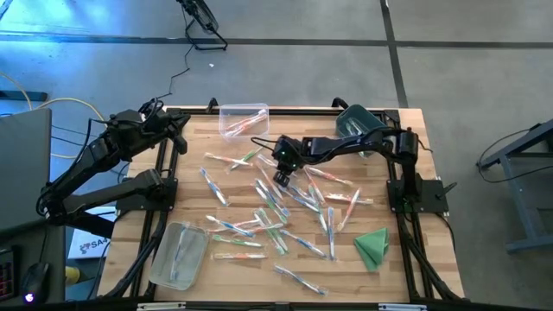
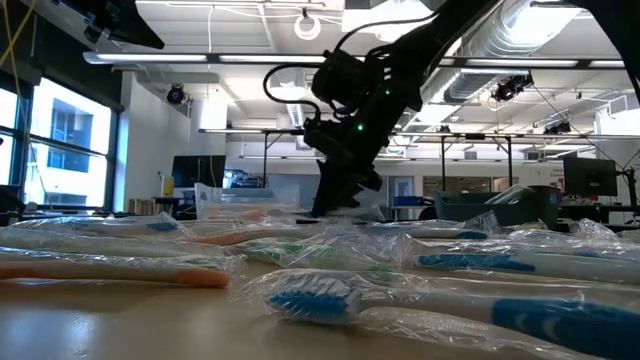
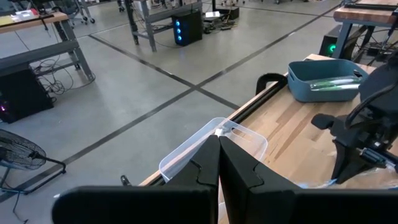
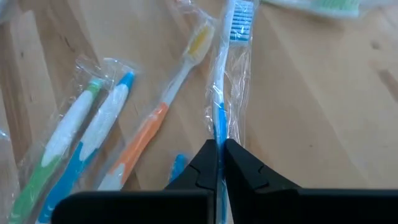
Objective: Pick & Place Toothbrushes
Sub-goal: Put the blue toothbrush into the gray bin
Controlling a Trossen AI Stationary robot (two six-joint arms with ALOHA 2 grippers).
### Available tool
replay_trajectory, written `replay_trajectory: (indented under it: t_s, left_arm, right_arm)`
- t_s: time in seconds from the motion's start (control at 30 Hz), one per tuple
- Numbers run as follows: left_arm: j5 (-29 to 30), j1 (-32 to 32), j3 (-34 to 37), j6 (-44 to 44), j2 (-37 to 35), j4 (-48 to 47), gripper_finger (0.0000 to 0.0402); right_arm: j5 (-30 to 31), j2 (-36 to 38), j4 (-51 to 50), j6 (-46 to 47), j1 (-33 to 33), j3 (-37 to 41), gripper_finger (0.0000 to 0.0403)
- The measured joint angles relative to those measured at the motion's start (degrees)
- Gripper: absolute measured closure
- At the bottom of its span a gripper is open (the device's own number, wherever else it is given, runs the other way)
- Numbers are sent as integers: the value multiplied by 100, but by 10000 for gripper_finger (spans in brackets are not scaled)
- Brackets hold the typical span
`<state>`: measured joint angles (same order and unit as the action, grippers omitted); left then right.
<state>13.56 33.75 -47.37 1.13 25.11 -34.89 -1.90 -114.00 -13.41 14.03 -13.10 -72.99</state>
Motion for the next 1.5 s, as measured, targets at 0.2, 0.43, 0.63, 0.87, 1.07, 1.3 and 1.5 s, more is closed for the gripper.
replay_trajectory:
  t_s: [0.2, 0.43, 0.63, 0.87, 1.07, 1.3, 1.5]
  left_arm:
    - [0, 0, 0, -9, 0, 0, 402]
    - [-2, 1, 0, -11, -1, 2, 402]
    - [0, -1, 0, -11, 1, 2, 402]
    - [-2, 1, 2, -163, -1, 6, 402]
    - [-4, 1, 2, -381, -1, 147, 402]
    - [-3, -1, 2, -877, 0, 203, 402]
    - [-2, 1, 2, -1441, 109, 216, 402]
  right_arm:
    - [15, 315, 4, -82, -2, -9, 398]
    - [24, 772, -13, -375, 0, -13, 399]
    - [134, 1176, 16, -513, -2, -15, 399]
    - [362, 1636, 80, -683, -21, -15, 399]
    - [556, 1956, 171, -958, -94, -17, 399]
    - [627, 2078, 260, -1075, -288, -22, 399]
    - [598, 2122, 541, -1289, -454, -20, 399]
